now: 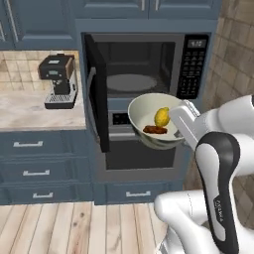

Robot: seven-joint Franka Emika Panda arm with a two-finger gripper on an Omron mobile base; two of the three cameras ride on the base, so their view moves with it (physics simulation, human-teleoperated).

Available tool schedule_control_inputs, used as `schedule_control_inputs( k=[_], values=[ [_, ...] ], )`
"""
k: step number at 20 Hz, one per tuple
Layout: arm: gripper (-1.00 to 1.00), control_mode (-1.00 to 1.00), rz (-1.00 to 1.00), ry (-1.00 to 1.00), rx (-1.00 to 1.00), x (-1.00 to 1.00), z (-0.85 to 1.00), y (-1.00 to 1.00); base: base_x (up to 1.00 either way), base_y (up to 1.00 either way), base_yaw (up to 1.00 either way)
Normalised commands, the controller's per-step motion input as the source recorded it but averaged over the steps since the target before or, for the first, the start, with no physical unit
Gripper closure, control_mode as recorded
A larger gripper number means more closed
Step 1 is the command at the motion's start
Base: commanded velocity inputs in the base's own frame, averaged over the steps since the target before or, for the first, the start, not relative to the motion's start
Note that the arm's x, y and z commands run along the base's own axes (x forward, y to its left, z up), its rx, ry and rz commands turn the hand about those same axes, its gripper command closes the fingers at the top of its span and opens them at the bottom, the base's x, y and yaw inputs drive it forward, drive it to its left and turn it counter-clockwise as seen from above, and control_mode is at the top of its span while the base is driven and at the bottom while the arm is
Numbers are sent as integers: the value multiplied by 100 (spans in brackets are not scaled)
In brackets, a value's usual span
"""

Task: The microwave is finished heating the chicken drumstick and lemon. Take the bowl containing the food and place it on the dining counter.

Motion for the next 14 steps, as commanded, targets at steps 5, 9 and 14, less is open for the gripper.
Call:
schedule_control_inputs(
  k=[5, 9, 14],
  values=[
    [100, 100, 0, 0, 0, 0, 0, 0, -88, 0, 40],
    [100, 100, 0, 0, 0, 0, 0, 0, -54, 31, 69],
    [100, 100, 0, 0, 0, 0, 0, 0, -12, 70, 77]
  ],
)
